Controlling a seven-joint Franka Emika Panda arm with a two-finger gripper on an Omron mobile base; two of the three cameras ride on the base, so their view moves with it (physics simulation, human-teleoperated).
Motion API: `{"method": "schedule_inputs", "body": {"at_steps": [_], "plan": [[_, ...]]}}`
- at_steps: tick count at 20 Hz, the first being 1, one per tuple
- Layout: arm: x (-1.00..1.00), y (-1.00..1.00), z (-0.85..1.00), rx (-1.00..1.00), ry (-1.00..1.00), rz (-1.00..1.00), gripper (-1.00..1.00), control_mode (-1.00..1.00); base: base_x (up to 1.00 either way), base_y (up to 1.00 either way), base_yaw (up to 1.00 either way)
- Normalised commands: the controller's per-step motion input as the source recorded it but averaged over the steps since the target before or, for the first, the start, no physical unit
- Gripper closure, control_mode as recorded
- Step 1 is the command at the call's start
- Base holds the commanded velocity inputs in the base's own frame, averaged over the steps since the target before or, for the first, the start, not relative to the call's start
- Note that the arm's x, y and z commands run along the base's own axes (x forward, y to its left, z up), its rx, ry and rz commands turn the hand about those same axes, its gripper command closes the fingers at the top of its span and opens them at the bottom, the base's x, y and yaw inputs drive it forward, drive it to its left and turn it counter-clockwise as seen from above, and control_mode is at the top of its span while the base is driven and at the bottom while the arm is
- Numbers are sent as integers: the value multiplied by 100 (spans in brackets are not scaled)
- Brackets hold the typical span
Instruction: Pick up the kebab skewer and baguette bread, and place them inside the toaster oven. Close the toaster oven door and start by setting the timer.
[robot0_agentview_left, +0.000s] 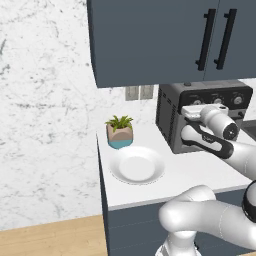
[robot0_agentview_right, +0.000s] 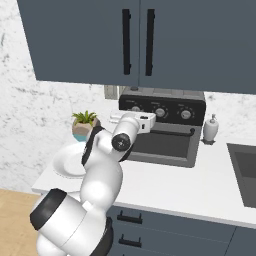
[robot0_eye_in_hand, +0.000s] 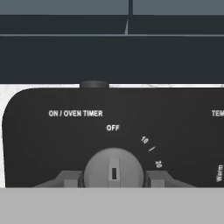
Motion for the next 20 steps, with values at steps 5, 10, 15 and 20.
{"method": "schedule_inputs", "body": {"at_steps": [5,10,15,20], "plan": [[0,0,0,3,0,0,100,-100,0,0,0],[0,0,0,12,0,0,100,-100,0,0,0],[0,0,0,17,0,0,100,-100,0,0,0],[0,0,0,20,0,0,100,-100,0,0,0]]}}
